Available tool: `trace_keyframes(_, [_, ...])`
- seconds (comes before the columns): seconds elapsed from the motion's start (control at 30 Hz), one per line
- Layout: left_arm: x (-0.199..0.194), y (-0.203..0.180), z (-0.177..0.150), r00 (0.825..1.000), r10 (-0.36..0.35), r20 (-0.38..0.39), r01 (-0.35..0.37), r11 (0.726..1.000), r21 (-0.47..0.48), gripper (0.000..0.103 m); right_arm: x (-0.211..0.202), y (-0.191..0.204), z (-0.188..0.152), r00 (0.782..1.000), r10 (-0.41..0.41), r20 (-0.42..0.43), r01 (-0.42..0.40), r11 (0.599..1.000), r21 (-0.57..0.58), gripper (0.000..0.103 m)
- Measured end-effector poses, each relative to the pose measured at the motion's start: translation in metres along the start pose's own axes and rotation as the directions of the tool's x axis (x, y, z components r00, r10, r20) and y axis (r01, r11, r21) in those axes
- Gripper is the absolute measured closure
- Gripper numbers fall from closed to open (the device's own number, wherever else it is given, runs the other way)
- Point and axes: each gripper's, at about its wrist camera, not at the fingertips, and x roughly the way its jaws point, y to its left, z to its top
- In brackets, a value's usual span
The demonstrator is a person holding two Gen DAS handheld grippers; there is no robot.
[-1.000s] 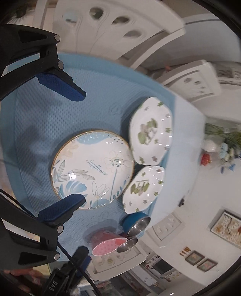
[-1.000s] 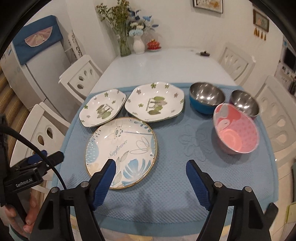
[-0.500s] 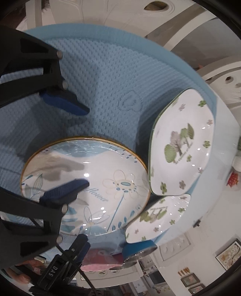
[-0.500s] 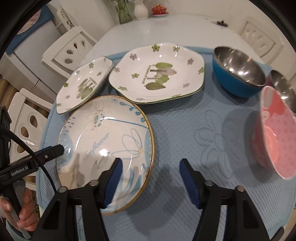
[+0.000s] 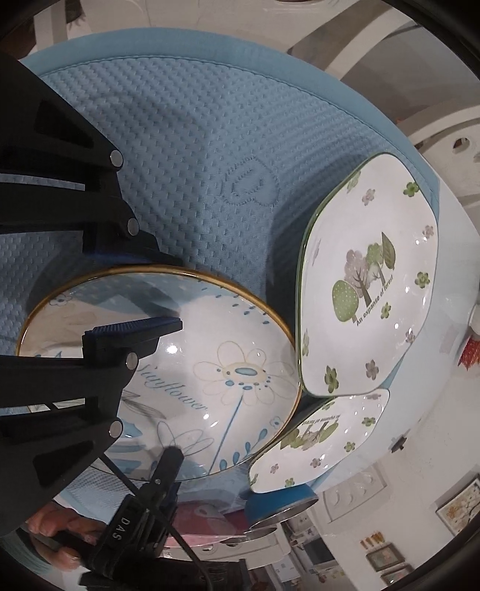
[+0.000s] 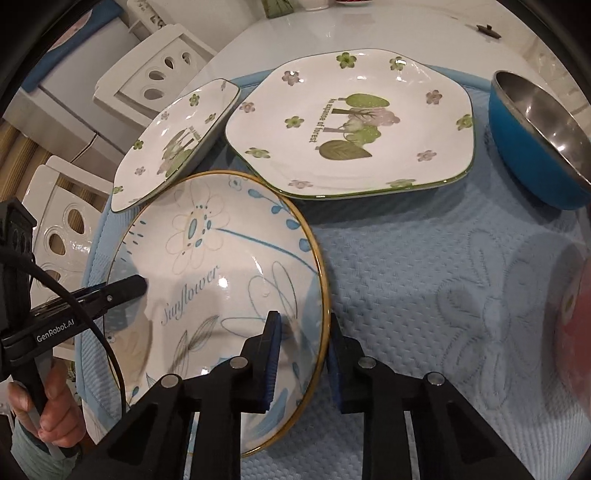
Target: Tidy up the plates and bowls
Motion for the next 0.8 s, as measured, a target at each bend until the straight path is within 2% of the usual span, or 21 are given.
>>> trace_keyframes(0.1, [-0.003,-0.007,-0.005,1.0,0.006,0.006,-0.007,0.999,0.052,0.081,-0.001,0.002,-0.002,1.0,-0.011,-0.01,0.01,1.0,-0.026,0.08])
trace_keyframes(0.27, [-0.009,-0.006,-0.019,0.999,-0.043,0.002,0.043,0.999,0.023,0.081,-0.013,0.0,-0.013,1.0,-0.027,-0.013,0.026,1.0,-0.016,0.08])
trace_keyframes(0.43, [-0.034,0.004,-0.034,0.999,-0.014,0.039,0.015,1.0,-0.027,0.081,-0.029,0.026,-0.026,0.998,-0.055,-0.019,0.054,0.998,-0.035,0.079])
trace_keyframes(0.53, [-0.044,0.017,-0.044,0.999,0.023,0.046,-0.02,0.998,-0.064,0.081,-0.028,0.043,-0.036,0.998,-0.04,-0.047,0.038,0.998,-0.042,0.079])
trace_keyframes(0.8, [-0.056,0.052,-0.081,0.998,0.068,0.009,-0.067,0.989,-0.135,0.081,-0.014,0.086,-0.071,0.994,-0.03,-0.109,0.021,0.997,-0.076,0.079])
